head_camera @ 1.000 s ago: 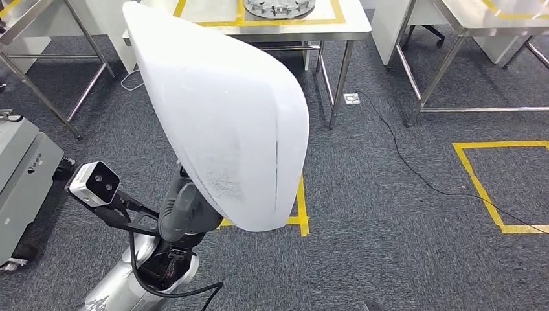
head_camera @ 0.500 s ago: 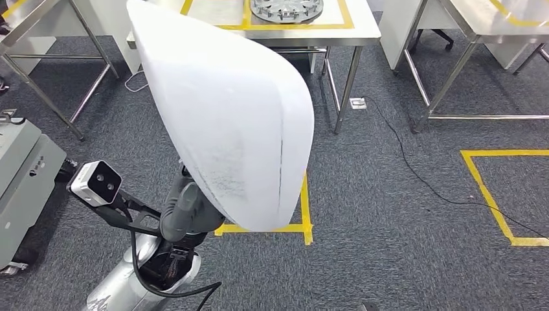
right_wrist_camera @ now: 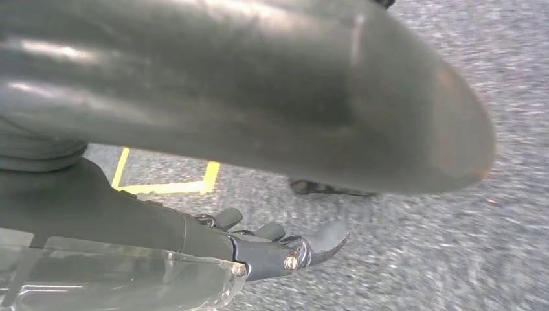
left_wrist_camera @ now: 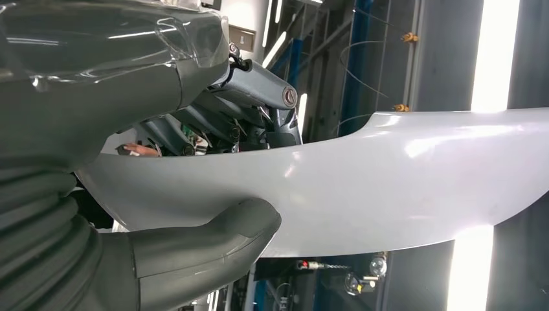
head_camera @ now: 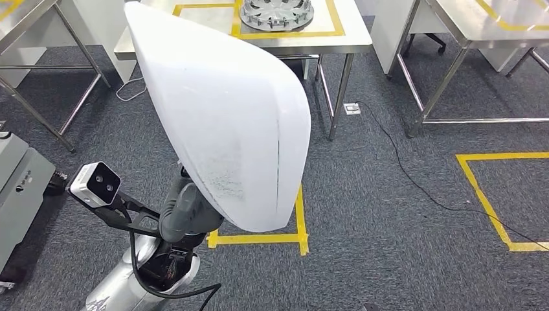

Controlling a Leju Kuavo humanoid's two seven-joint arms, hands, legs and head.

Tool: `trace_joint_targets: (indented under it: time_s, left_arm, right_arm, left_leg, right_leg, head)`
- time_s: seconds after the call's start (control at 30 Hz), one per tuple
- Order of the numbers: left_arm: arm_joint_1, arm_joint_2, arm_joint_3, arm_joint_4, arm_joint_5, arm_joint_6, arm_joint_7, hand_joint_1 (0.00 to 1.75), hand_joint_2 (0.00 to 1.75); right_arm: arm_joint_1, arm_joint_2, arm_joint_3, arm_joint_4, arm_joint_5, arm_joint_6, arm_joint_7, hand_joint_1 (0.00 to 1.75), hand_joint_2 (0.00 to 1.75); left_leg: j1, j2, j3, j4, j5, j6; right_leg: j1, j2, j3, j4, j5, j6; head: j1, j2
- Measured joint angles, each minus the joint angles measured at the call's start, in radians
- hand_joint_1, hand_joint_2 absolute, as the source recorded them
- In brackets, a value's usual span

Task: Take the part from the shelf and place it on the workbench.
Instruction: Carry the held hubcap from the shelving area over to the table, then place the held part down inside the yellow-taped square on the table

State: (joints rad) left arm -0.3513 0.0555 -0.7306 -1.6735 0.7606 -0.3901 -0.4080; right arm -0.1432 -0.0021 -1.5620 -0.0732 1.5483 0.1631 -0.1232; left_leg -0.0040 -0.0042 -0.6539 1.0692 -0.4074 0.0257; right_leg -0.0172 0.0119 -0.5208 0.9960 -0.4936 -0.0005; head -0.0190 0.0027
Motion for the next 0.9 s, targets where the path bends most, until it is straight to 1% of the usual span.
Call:
trace_joint_targets:
  time_s: [0.03,0.1,0.13,0.17,0.2,0.23,0.3,0.33,0.37,0.4,0.43,0.47,0.5,0.53,0.57,0.6,0.63,0.67,0.7,0.73,0.77,0.8,0.83,0.87,0.9]
  left_arm:
    - [-0.001,0.000,0.000,0.000,0.000,0.000,0.000,1.75,1.75]
    - [-0.003,0.000,0.001,0.000,0.000,0.001,-0.001,1.75,1.75]
    - [-0.003,-0.001,0.001,0.000,0.000,0.001,-0.001,1.75,1.75]
    - [-0.003,-0.002,0.001,0.000,0.000,0.001,-0.002,1.75,1.75]
    - [-0.005,-0.003,0.001,-0.001,0.000,0.001,-0.002,1.75,1.75]
    - [-0.006,-0.004,0.001,-0.001,0.000,0.001,-0.002,1.75,1.75]
    - [-0.006,-0.005,-0.001,0.000,0.000,0.001,-0.002,1.75,1.75]
    - [-0.004,-0.005,-0.001,0.000,0.000,0.001,-0.002,1.75,1.75]
    - [-0.003,-0.005,-0.002,0.001,-0.001,0.001,-0.002,1.75,1.75]
    - [-0.002,-0.005,-0.002,0.002,-0.001,0.001,-0.002,1.75,1.75]
    - [-0.002,-0.005,-0.002,0.002,-0.001,0.001,-0.002,1.75,1.75]
    - [-0.002,-0.005,-0.002,0.003,-0.001,0.001,-0.002,1.75,1.75]
    - [-0.001,-0.005,-0.003,0.003,-0.001,0.001,-0.002,1.75,1.75]
    - [-0.002,-0.005,-0.003,0.004,-0.001,0.001,-0.002,1.75,1.75]
    - [-0.002,-0.005,-0.003,0.004,-0.002,0.001,-0.002,1.75,1.75]
    - [-0.002,-0.005,-0.003,0.004,-0.002,0.001,-0.002,1.75,1.75]
    - [-0.002,-0.005,-0.002,0.003,-0.002,0.002,-0.002,1.75,1.75]
    - [-0.003,-0.006,-0.002,0.003,-0.001,0.001,-0.002,1.75,1.75]
    - [-0.004,-0.005,-0.002,0.002,-0.001,0.001,-0.002,1.75,1.75]
    - [-0.005,-0.005,-0.002,0.002,0.000,0.001,-0.002,1.75,1.75]
    - [-0.005,-0.005,-0.001,0.002,0.000,0.001,-0.002,1.75,1.75]
    - [-0.004,-0.004,-0.002,0.002,0.000,0.001,-0.002,1.75,1.75]
    - [-0.003,-0.004,-0.002,0.003,0.000,0.001,-0.002,1.75,1.75]
    - [-0.002,-0.003,-0.002,0.003,0.000,0.001,-0.002,1.75,1.75]
    - [-0.001,-0.003,-0.002,0.003,0.000,0.001,-0.002,1.75,1.75]
  right_arm:
    - [-0.001,0.001,0.000,0.000,0.000,0.000,0.000,0.00,0.00]
    - [-0.002,0.002,0.000,0.000,-0.001,0.001,0.000,0.00,0.00]
    - [-0.002,0.002,0.000,0.000,0.000,0.002,-0.001,0.00,0.00]
    - [-0.002,0.002,0.000,0.000,0.000,0.002,-0.001,0.00,0.00]
    - [-0.003,0.002,0.000,0.000,0.000,0.003,-0.001,0.00,0.00]
    - [-0.004,0.002,0.000,0.000,0.000,0.003,-0.001,0.00,0.00]
    - [-0.004,0.000,0.000,0.000,0.000,0.004,-0.002,0.00,0.00]
    - [-0.002,-0.001,0.000,0.000,0.000,0.004,-0.002,0.00,0.00]
    - [0.000,-0.002,0.000,0.000,0.000,0.004,-0.002,0.00,0.00]
    - [0.002,-0.004,0.000,0.000,0.000,0.004,-0.002,0.00,0.00]
    - [0.002,-0.005,0.000,0.000,-0.001,0.004,-0.002,0.00,0.00]
    - [0.003,-0.007,0.000,0.000,-0.001,0.004,-0.002,0.00,0.00]
    - [0.002,-0.007,0.000,0.000,-0.001,0.004,-0.002,0.00,0.00]
    - [0.002,-0.008,0.000,0.000,-0.001,0.004,-0.001,0.00,0.00]
    - [0.002,-0.008,0.000,0.000,-0.001,0.004,-0.001,0.00,0.00]
    - [0.002,-0.009,0.000,0.000,-0.001,0.004,-0.001,0.00,0.00]
    - [0.002,-0.008,0.000,0.000,-0.001,0.004,-0.001,0.00,0.00]
    - [0.001,-0.007,0.000,0.000,-0.001,0.004,-0.001,0.00,0.00]
    - [0.001,-0.007,0.000,0.000,-0.001,0.004,-0.002,0.00,0.00]
    - [0.001,-0.006,0.000,0.000,-0.001,0.004,-0.002,0.00,0.00]
    - [0.001,-0.007,0.000,0.000,-0.001,0.004,-0.002,0.00,0.00]
    - [0.001,-0.008,0.000,0.000,-0.001,0.004,-0.002,0.00,0.00]
    - [0.002,-0.008,0.000,0.000,-0.001,0.004,-0.002,0.00,0.00]
    - [0.003,-0.008,0.000,0.000,-0.001,0.004,-0.002,0.00,0.00]
    - [0.003,-0.008,0.000,0.000,-0.001,0.004,-0.002,0.00,0.00]
  left_leg:
    - [-0.005,0.001,0.018,-0.037,0.009,0.009]
    - [-0.012,0.002,0.036,-0.070,-0.001,0.022]
    - [-0.010,0.001,0.048,-0.081,-0.002,0.026]
    - [-0.008,0.000,0.062,-0.093,-0.002,0.030]
    - [-0.005,-0.001,0.076,-0.100,-0.003,0.034]
    - [-0.003,-0.001,0.087,-0.105,-0.005,0.037]
    - [-0.004,-0.003,0.096,-0.106,-0.016,0.040]
    - [-0.005,-0.005,0.102,-0.106,-0.023,0.040]
    - [-0.005,-0.007,0.110,-0.106,-0.031,0.038]
    - [-0.004,-0.009,0.122,-0.106,-0.039,0.036]
    - [-0.004,-0.010,0.136,-0.106,-0.050,0.032]
    - [-0.004,-0.010,0.147,-0.106,-0.061,0.028]
    - [-0.005,-0.010,0.159,-0.104,-0.074,0.023]
    - [-0.007,-0.010,0.165,-0.102,-0.086,0.017]
    - [-0.009,-0.010,0.172,-0.099,-0.094,0.010]
    - [-0.010,-0.009,0.179,-0.095,-0.100,0.005]
    - [-0.010,-0.008,0.181,-0.092,-0.104,-0.001]
    - [-0.008,-0.007,0.178,-0.075,-0.105,-0.006]
    - [-0.005,-0.005,0.161,-0.043,-0.108,-0.010]
    - [-0.002,-0.003,0.130,0.010,-0.117,-0.016]
    - [0.002,-0.002,0.086,0.077,-0.134,-0.021]
    - [0.005,-0.001,0.038,0.143,-0.159,-0.026]
    - [0.008,-0.001,-0.004,0.190,-0.184,-0.029]
    - [0.009,-0.001,-0.032,0.207,-0.196,-0.030]
    - [0.009,-0.001,-0.042,0.188,-0.184,-0.029]
  right_leg:
    - [0.000,0.000,0.005,-0.004,-0.005,0.005]
    - [0.000,-0.001,0.013,-0.006,-0.002,0.020]
    - [-0.001,-0.002,0.016,-0.005,-0.001,0.025]
    - [-0.001,-0.003,0.015,0.008,-0.001,0.029]
    - [-0.001,-0.004,0.001,0.035,-0.008,0.029]
    - [-0.002,-0.004,-0.030,0.084,-0.022,0.027]
    - [-0.001,-0.005,-0.121,0.217,-0.060,0.024]
    - [-0.002,-0.005,-0.163,0.264,-0.073,0.026]
    - [-0.003,-0.005,-0.189,0.278,-0.073,0.031]
    - [-0.004,-0.005,-0.194,0.253,-0.053,0.040]
    - [-0.006,-0.006,-0.181,0.193,-0.017,0.053]
    - [-0.008,-0.008,-0.160,0.117,0.031,0.064]
    - [-0.009,-0.012,-0.139,0.052,0.068,0.064]
    - [-0.007,-0.015,-0.122,0.008,0.094,0.056]
    - [-0.005,-0.018,-0.113,-0.012,0.107,0.042]
    - [-0.003,-0.019,-0.108,-0.014,0.103,0.024]
    - [-0.003,-0.017,-0.100,-0.014,0.104,0.014]
    - [-0.005,-0.015,-0.092,-0.015,0.101,0.005]
    - [-0.007,-0.013,-0.083,-0.016,0.097,-0.001]
    - [-0.009,-0.012,-0.073,-0.016,0.091,-0.006]
    - [-0.008,-0.011,-0.066,-0.016,0.084,-0.009]
    - [-0.008,-0.010,-0.060,-0.016,0.077,-0.010]
    - [-0.007,-0.009,-0.052,-0.016,0.069,-0.010]
    - [-0.006,-0.007,-0.042,-0.016,0.060,-0.010]
    - [-0.006,-0.006,-0.030,-0.016,0.051,-0.009]
  head:
    - [0.001,0.000]
    - [0.001,0.000]
    - [0.001,0.000]
    - [0.002,0.000]
    - [0.003,0.000]
    - [0.004,0.000]
    - [0.004,0.000]
    - [0.004,0.000]
    - [0.004,0.000]
    - [0.004,0.000]
    - [0.004,0.000]
    - [0.005,0.000]
    - [0.004,0.000]
    - [0.004,0.000]
    - [0.004,0.000]
    - [0.004,0.000]
    - [0.003,0.000]
    - [0.003,0.000]
    - [0.002,0.000]
    - [0.001,0.000]
    - [0.000,0.000]
    - [-0.001,0.000]
    - [-0.001,0.000]
    - [-0.001,0.000]
    - [-0.001,0.000]
